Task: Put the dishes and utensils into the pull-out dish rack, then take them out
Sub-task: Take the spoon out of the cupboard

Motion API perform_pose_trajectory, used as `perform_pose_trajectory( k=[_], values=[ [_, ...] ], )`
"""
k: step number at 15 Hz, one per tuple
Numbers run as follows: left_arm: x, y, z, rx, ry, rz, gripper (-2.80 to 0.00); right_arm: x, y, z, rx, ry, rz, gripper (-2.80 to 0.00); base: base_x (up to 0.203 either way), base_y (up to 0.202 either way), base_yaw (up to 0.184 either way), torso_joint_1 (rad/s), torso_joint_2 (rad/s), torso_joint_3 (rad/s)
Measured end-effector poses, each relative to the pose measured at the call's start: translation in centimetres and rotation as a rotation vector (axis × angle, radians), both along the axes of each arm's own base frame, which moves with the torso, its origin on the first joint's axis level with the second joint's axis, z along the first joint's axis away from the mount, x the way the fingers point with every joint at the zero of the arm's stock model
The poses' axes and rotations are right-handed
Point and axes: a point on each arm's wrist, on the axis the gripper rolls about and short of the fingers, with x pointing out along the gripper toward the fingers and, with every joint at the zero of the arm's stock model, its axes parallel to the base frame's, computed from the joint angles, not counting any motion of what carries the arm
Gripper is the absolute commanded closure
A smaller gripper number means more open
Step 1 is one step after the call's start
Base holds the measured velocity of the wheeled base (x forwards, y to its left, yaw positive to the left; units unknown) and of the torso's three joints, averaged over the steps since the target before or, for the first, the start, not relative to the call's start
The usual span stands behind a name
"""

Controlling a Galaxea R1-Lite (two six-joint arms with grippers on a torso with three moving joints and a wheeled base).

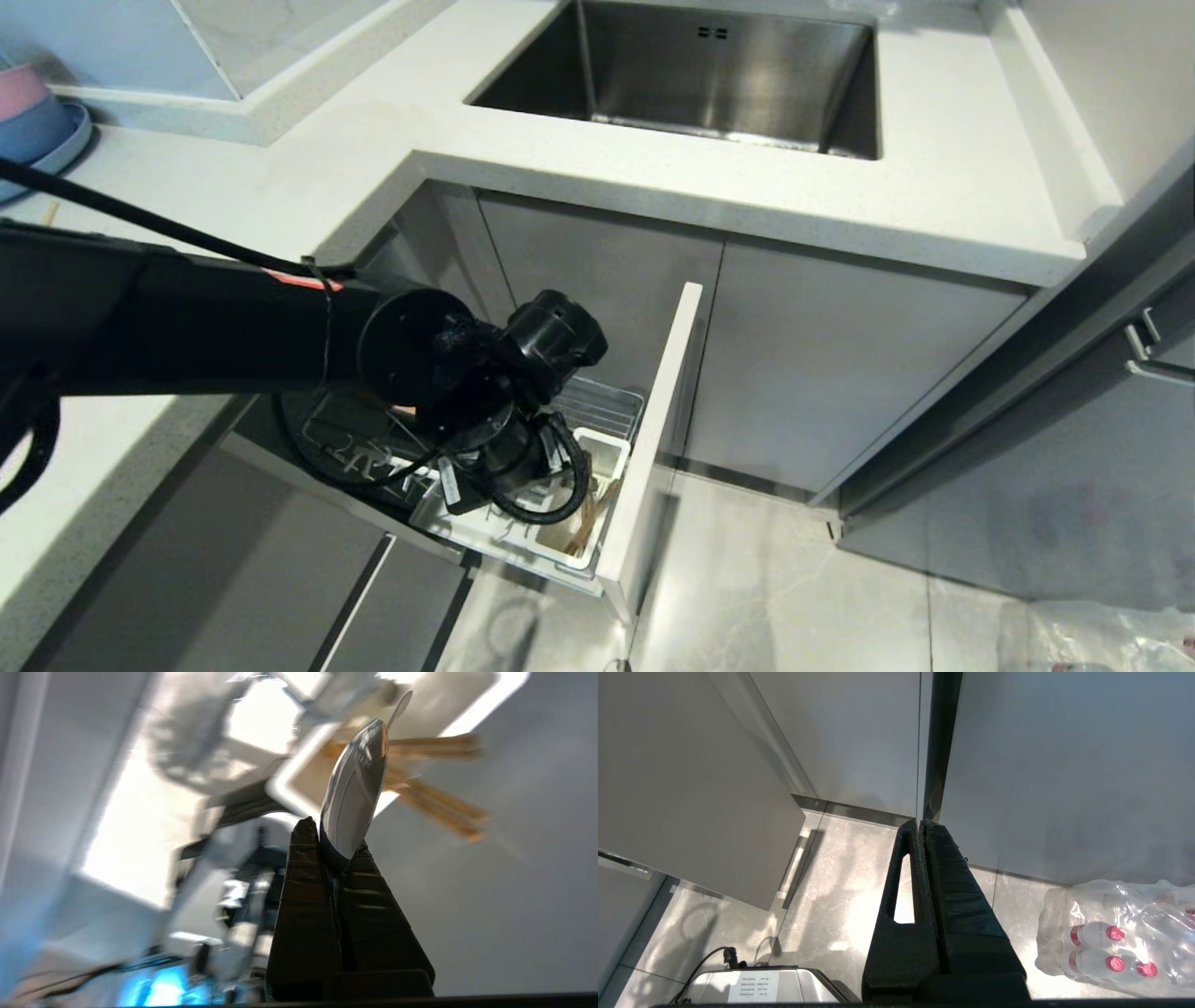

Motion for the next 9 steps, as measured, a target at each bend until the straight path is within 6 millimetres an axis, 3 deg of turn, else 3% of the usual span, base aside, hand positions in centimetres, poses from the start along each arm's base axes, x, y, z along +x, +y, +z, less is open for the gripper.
perform_pose_trajectory(
  k=[9],
  values=[
    [-1.6, 0.5, 2.7, -0.025, -0.062, -0.013, 0.00, 0.0, 0.0, 0.0, 0.000, 0.000, 0.000, 0.00, 0.000, 0.000, 0.000, 0.000, 0.00, 0.000]
  ],
)
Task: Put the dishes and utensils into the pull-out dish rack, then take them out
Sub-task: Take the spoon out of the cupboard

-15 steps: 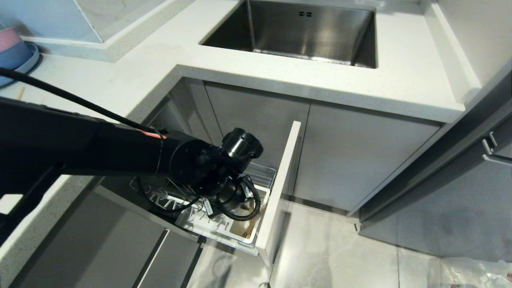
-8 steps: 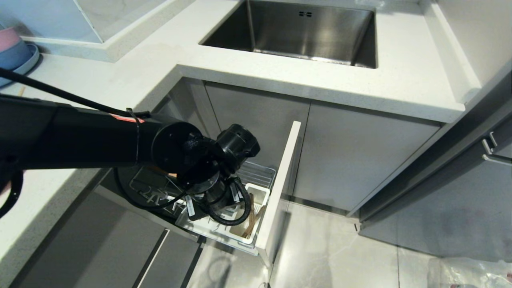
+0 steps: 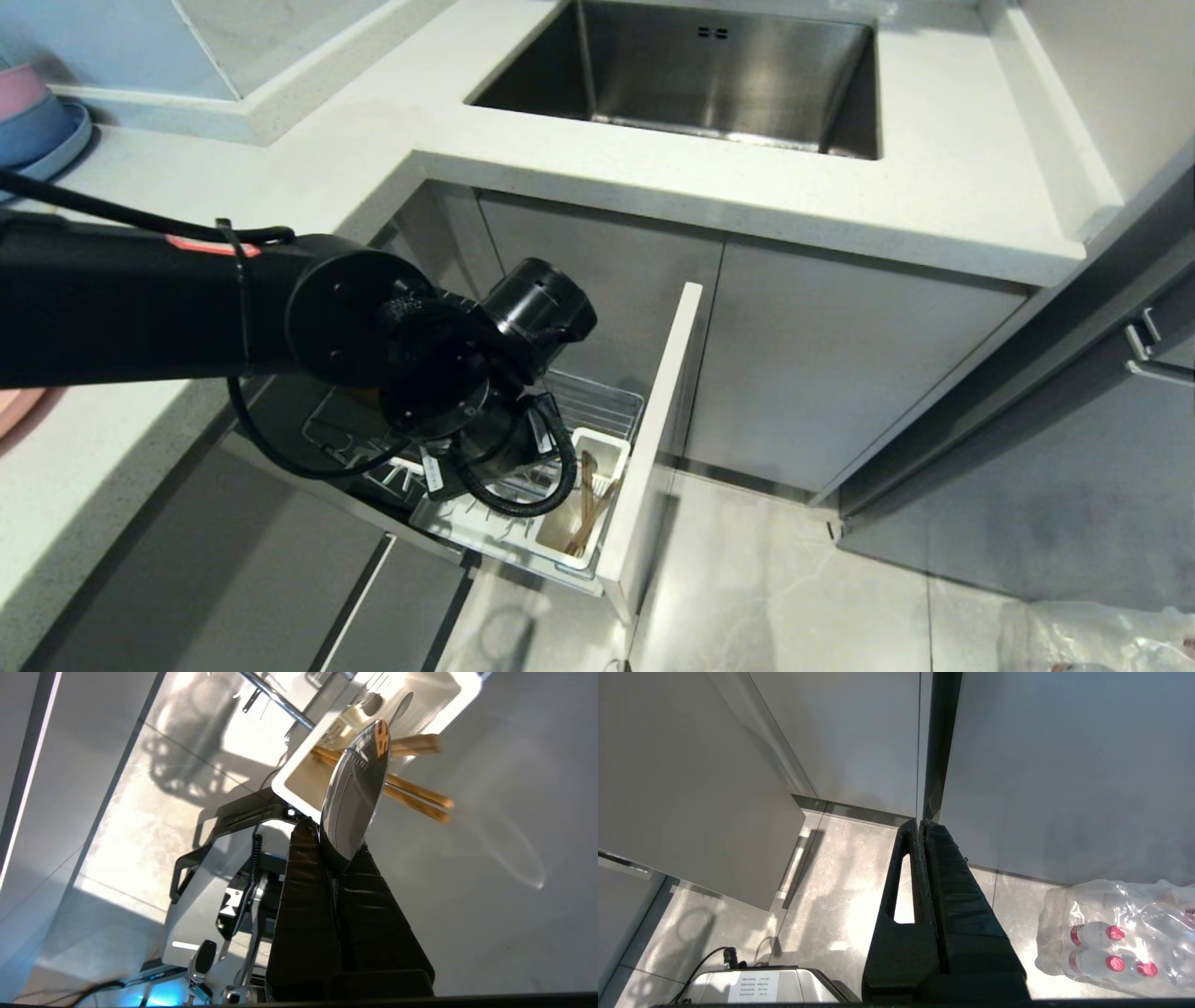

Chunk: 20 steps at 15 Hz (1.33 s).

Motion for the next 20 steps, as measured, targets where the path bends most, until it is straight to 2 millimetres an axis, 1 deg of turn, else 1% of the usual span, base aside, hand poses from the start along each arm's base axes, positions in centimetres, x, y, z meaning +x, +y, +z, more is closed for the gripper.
perform_pose_trajectory(
  k=[5, 10, 12, 14, 16, 20],
  values=[
    [-1.0, 0.9, 1.8, 0.012, -0.027, 0.011, 0.00, 0.0, 0.0, 0.0, 0.000, 0.000, 0.000, 0.00, 0.000, 0.000, 0.000, 0.000, 0.00, 0.000],
    [-2.0, 1.9, 3.8, 0.018, -0.111, 0.043, 0.00, 0.0, 0.0, 0.0, 0.000, 0.000, 0.000, 0.00, 0.000, 0.000, 0.000, 0.000, 0.00, 0.000],
    [-2.7, 2.4, 4.8, 0.010, -0.148, 0.050, 0.00, 0.0, 0.0, 0.0, 0.000, 0.000, 0.000, 0.00, 0.000, 0.000, 0.000, 0.000, 0.00, 0.000],
    [-4.0, 3.0, 6.1, 0.008, -0.202, 0.058, 0.00, 0.0, 0.0, 0.0, 0.000, 0.000, 0.000, 0.00, 0.000, 0.000, 0.000, 0.000, 0.00, 0.000],
    [-5.8, 3.9, 7.7, 0.009, -0.255, 0.065, 0.00, 0.0, 0.0, 0.0, 0.000, 0.000, 0.000, 0.00, 0.000, 0.000, 0.000, 0.000, 0.00, 0.000],
    [-9.6, 6.9, 11.5, -0.055, -0.359, 0.070, 0.00, 0.0, 0.0, 0.0, 0.000, 0.000, 0.000, 0.00, 0.000, 0.000, 0.000, 0.000, 0.00, 0.000]
  ],
)
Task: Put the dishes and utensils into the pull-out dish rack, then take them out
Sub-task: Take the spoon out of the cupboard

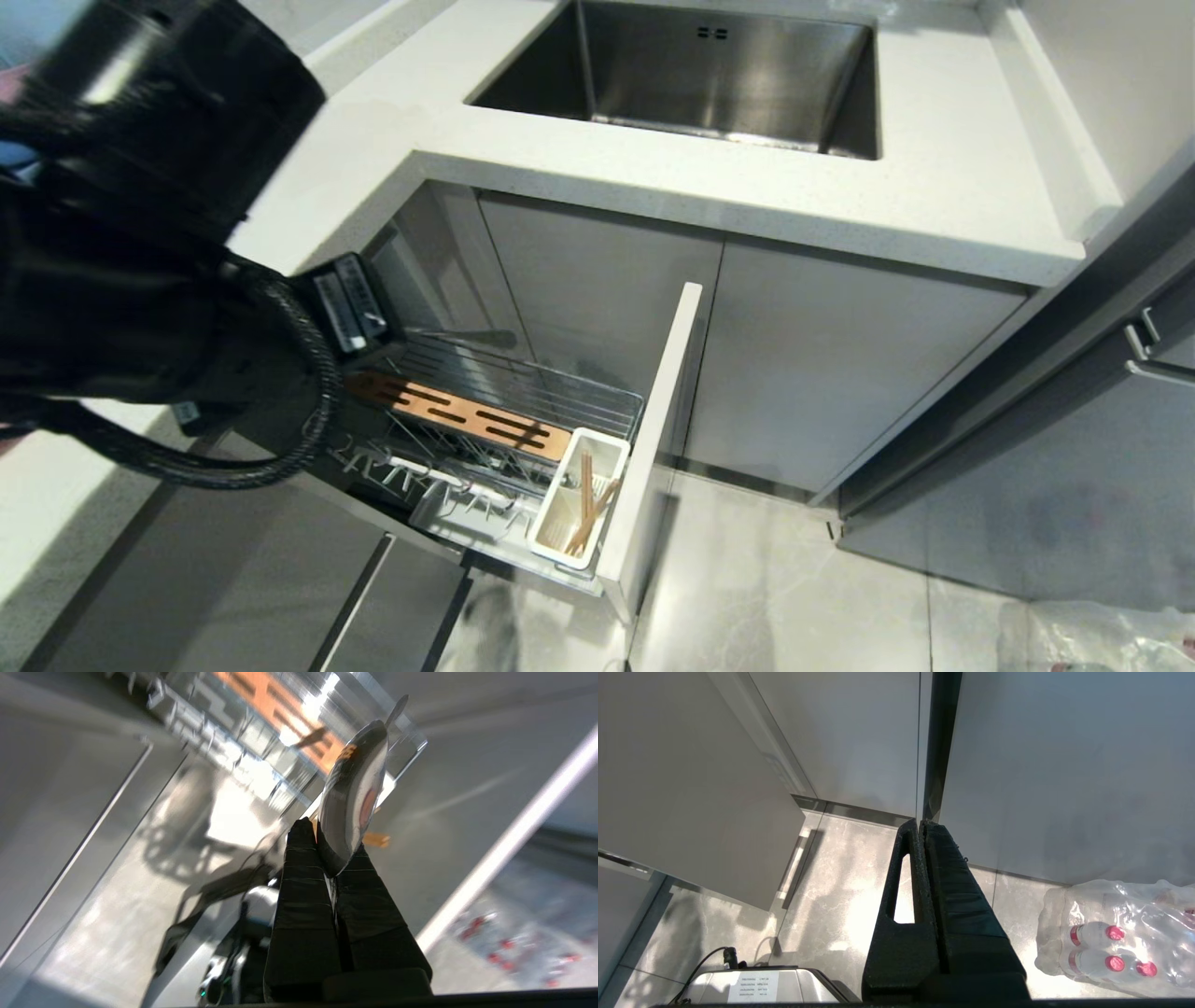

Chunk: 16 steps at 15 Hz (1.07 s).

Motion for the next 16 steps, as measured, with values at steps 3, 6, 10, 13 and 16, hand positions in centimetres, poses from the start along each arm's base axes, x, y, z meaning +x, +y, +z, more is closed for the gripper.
perform_pose_trajectory(
  k=[3, 6, 10, 13, 16],
  values=[
    [-3.1, 3.3, 3.4, -0.068, -0.131, 0.002, 0.00, 0.0, 0.0, 0.0, 0.000, 0.000, 0.000, 0.00, 0.000, 0.000, 0.000, 0.000, 0.00, 0.000],
    [-6.1, 7.8, 5.8, -0.102, -0.254, 0.083, 0.00, 0.0, 0.0, 0.0, 0.000, 0.000, 0.000, 0.00, 0.000, 0.000, 0.000, 0.000, 0.00, 0.000],
    [-10.0, 12.7, 7.5, -0.060, -0.384, 0.290, 0.00, 0.0, 0.0, 0.0, 0.000, 0.000, 0.000, 0.00, 0.000, 0.000, 0.000, 0.000, 0.00, 0.000],
    [-11.8, 14.2, 7.8, -0.025, -0.434, 0.458, 0.00, 0.0, 0.0, 0.0, 0.000, 0.000, 0.000, 0.00, 0.000, 0.000, 0.000, 0.000, 0.00, 0.000],
    [-11.4, 15.0, 7.2, -0.009, -0.455, 0.613, 0.00, 0.0, 0.0, 0.0, 0.000, 0.000, 0.000, 0.00, 0.000, 0.000, 0.000, 0.000, 0.00, 0.000]
  ],
)
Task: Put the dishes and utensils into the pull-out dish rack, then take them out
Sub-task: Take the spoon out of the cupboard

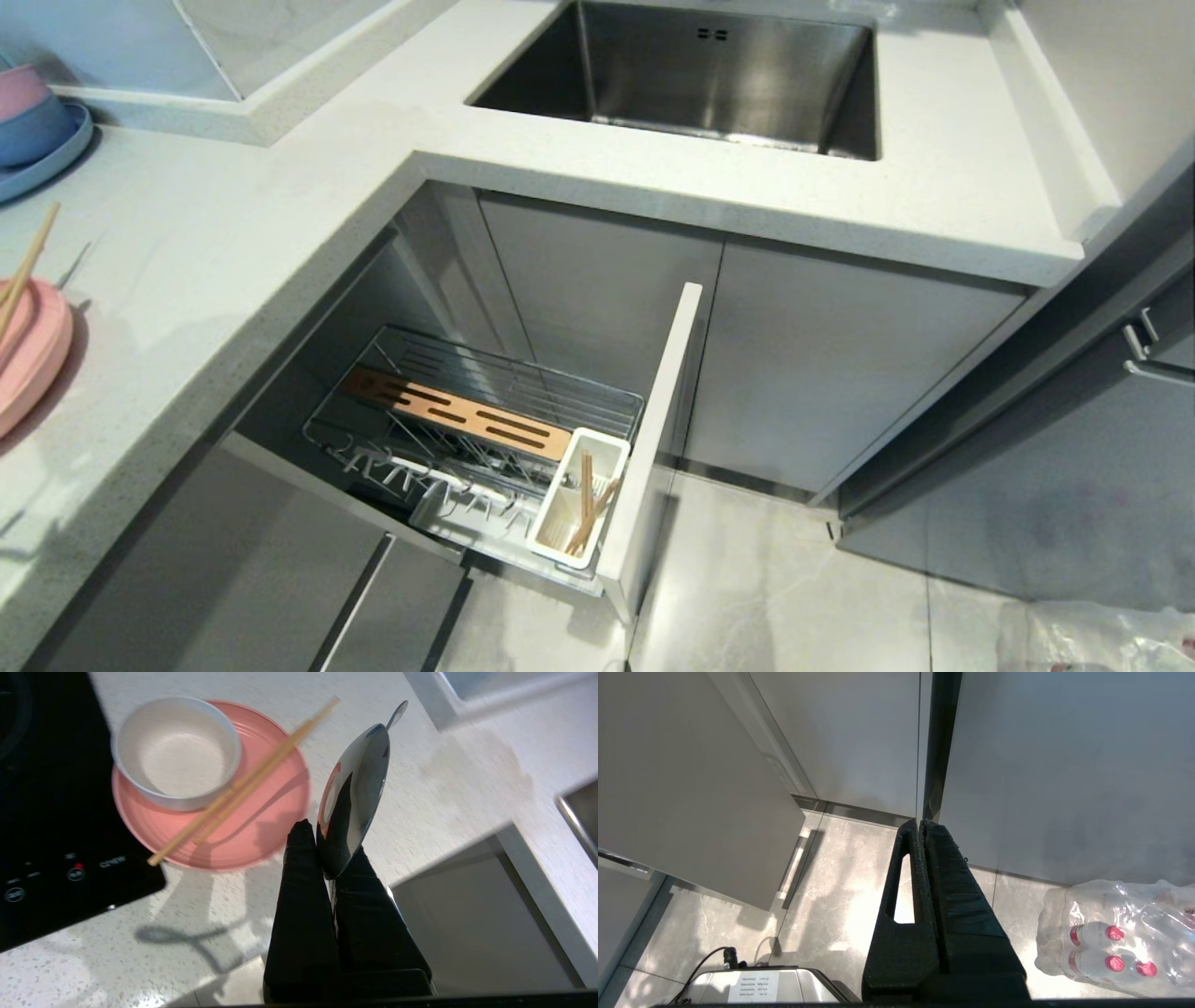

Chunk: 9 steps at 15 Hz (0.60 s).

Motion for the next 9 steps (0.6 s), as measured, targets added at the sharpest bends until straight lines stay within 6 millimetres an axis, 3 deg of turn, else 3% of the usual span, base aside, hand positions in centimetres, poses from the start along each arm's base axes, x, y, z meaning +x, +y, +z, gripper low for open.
perform_pose_trajectory(
  k=[4, 9],
  values=[
    [3.2, 1.3, -2.6, -0.024, 0.014, 0.094, 0.00, 0.0, 0.0, 0.0, 0.000, 0.000, 0.000, 0.00, 0.000, 0.000, 0.000, 0.000, 0.00, 0.000],
    [5.2, 2.6, -4.9, -0.097, 0.011, 0.006, 0.00, 0.0, 0.0, 0.0, 0.000, 0.000, 0.000, 0.00, 0.000, 0.000, 0.000, 0.000, 0.00, 0.000]
  ],
)
